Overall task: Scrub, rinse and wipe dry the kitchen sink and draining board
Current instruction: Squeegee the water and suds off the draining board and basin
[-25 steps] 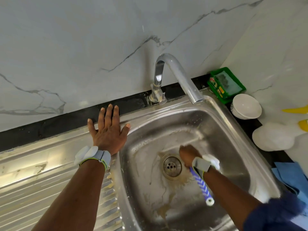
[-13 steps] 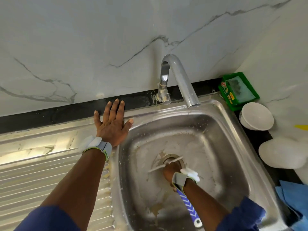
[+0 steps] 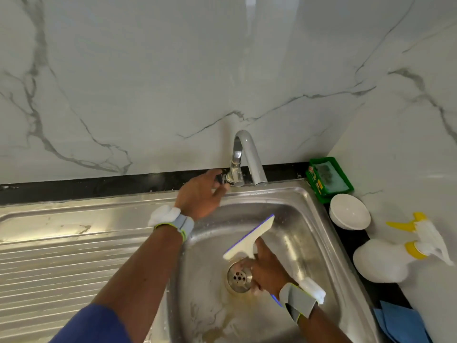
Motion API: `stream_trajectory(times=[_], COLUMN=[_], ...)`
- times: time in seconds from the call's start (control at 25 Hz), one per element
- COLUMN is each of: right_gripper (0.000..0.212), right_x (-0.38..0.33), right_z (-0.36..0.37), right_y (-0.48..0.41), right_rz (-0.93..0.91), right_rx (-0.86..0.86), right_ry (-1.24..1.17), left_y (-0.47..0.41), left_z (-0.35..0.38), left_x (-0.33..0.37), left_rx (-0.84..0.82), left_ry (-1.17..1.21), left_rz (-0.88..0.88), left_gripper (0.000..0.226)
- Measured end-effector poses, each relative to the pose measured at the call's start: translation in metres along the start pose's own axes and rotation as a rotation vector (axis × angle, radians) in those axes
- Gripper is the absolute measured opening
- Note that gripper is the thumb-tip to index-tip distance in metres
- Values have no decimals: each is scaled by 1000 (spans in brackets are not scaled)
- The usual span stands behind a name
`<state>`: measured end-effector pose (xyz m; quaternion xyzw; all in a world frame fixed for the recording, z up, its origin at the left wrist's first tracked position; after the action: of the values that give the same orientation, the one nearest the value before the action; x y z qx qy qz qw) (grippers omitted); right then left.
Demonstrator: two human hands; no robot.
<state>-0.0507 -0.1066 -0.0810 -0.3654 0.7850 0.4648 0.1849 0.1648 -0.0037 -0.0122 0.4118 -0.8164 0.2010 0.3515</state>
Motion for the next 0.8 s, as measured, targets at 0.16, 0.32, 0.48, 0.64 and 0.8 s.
stream_trajectory(times=[0.16,0.32,0.48,0.64,0.8], right_gripper=[21,48,79,59,17], right_x=[-36,-45,-60,-58,-61], right_z=[-27,-46,-60,-56,-59], right_y=[-9,-28,-27,-23,-16], right_rz=[-104,-163,-258,-351,-414], right_rx=[124,233,299,314,315], right_ry=[-86,265,479,563,432], left_y=[-26,-42,-43,-26,-44], left_z=[12,16,22,18,16], left_x=[54,58,26,30,63], left_rx=[-69,-110,-174,-78,-94], left_ry=[23,-98,-206,-58,-123], left_rz=[99,107,58,78,129], left_gripper=[45,23,19,12,19])
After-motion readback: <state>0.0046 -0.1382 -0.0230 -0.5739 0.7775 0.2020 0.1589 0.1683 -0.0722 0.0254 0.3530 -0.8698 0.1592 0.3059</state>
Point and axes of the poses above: each hand's wrist, its own y-axis away from the middle knuckle, its own z-axis out of the palm, x = y × z, the point moved 6 cm from there along -y, towards the middle knuckle, and after that the axes turned 13 degrees about y, right-handed, at the moved point
